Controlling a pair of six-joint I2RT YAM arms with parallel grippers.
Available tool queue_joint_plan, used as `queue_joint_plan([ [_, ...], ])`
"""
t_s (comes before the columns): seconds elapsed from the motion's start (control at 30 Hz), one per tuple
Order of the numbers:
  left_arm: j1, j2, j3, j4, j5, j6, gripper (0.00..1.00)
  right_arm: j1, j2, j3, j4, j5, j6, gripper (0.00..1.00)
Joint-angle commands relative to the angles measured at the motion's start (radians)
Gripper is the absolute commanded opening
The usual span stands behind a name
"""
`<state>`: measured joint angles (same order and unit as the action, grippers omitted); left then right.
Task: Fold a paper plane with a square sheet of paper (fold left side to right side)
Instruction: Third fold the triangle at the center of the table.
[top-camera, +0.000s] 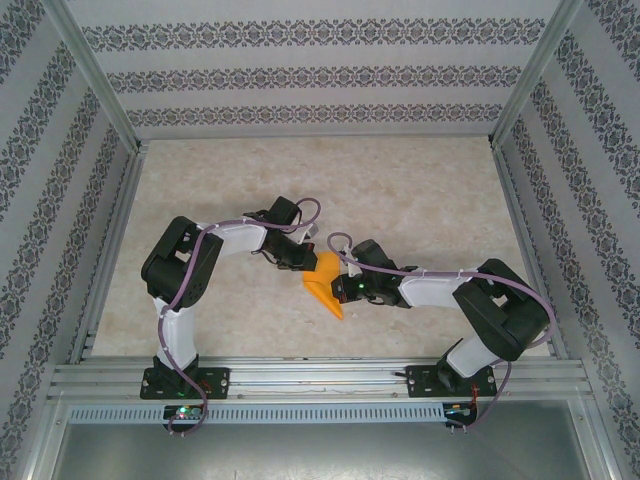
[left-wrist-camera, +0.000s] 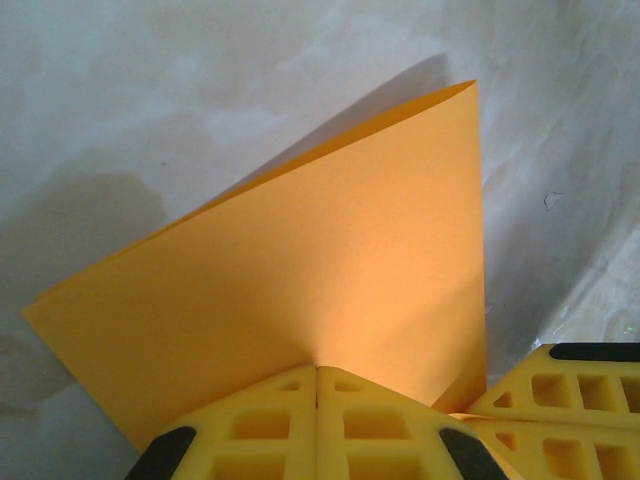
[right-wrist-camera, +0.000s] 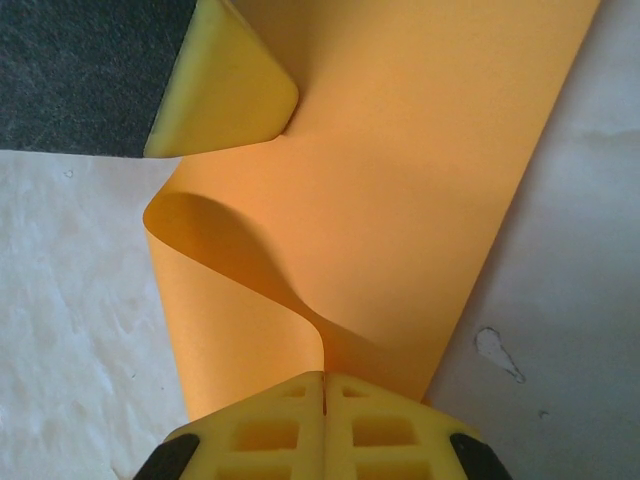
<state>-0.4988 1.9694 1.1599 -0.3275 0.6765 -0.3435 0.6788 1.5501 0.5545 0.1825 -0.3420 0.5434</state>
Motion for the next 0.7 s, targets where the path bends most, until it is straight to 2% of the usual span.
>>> queue_joint_plan([
  [0.0, -0.025, 0.048, -0.01, -0.048, -0.049, 0.018, 0.0, 0.012, 0.021, 0.021, -0.003, -0.011, -0.016, 0.0],
  [0.23, -0.025, 0.039, -0.009, -0.038, -0.043, 0.01, 0.0, 0.014, 0.058, 0.015, -0.009, -0.011, -0.006, 0.0],
  [0.43, -0.022, 0.012, 0.033, -0.047, -0.041, 0.003, 0.12, 0.013, 0.07, -0.001, -0.012, -0.006, 0.004, 0.0],
  [0.67, 0.015, -0.089, 0.062, -0.059, -0.079, -0.001, 0.19, 0.013, 0.067, -0.008, -0.019, 0.003, 0.008, 0.0],
])
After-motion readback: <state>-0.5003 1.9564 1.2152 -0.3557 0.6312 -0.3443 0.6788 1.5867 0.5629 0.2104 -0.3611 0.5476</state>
